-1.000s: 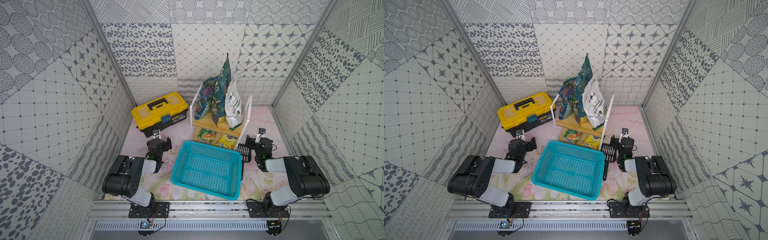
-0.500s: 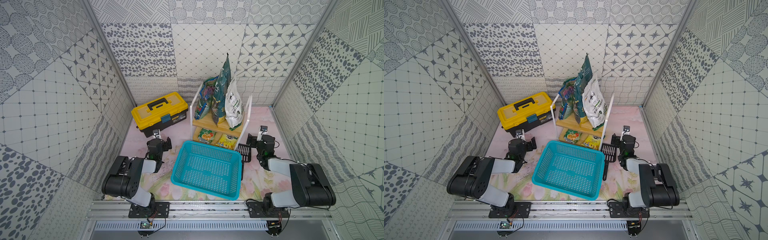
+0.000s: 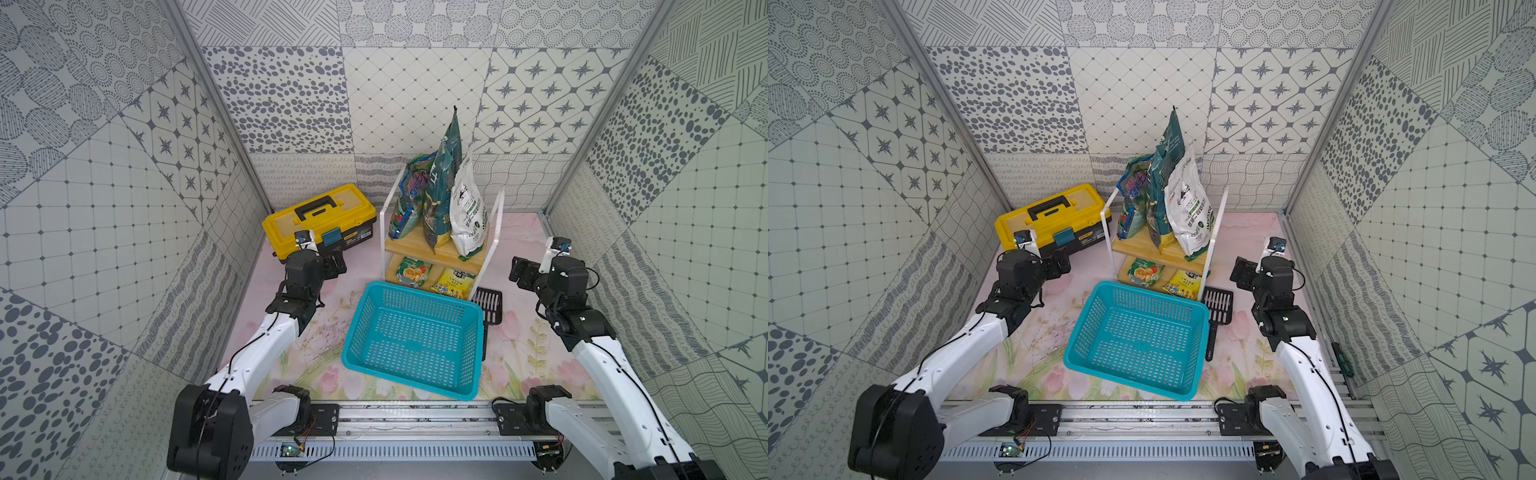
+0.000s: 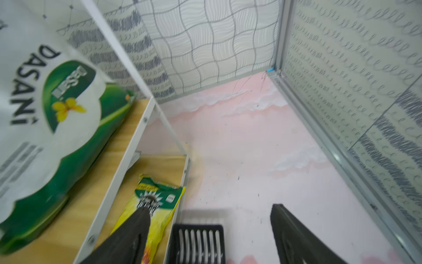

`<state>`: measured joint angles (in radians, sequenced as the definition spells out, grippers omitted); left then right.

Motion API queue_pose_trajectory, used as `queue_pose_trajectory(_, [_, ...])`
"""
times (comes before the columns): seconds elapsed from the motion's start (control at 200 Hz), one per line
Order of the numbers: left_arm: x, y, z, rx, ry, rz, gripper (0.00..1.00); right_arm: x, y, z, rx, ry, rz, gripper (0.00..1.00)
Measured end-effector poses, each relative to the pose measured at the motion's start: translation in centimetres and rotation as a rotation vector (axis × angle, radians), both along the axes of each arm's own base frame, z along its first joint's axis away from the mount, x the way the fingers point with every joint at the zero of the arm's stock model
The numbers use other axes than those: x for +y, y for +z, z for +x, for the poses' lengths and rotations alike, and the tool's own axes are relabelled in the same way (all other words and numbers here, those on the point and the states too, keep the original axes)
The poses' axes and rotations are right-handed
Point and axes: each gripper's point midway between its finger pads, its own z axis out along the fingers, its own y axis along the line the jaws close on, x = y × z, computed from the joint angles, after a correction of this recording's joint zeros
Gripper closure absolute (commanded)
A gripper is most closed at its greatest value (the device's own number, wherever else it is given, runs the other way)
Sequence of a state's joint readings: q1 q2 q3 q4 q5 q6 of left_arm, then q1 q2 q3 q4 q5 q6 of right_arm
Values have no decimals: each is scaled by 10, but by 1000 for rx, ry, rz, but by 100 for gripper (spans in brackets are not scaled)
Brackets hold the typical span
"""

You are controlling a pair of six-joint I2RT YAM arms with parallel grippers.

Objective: Take down the fertilizer bag from the shelf
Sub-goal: Move the shelf to the center of the board.

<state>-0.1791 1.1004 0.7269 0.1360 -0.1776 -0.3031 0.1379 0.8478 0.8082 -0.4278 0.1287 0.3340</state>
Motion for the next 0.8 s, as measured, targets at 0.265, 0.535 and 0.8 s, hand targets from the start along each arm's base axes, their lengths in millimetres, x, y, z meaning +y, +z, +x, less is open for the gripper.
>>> queue_pose_trajectory(0.265, [-82,49,-31,-11,-260,-94,2,71,63,-41,16,273,169,22])
queue_pose_trajectory(0.535, [-114,72,-3,-7,-340,-53,1,112,138,-13,0,420,417,40])
queue_pose_trajectory(0.8, [-136,58,31,27,-393,8,1,87,141,30,45,352,667,53])
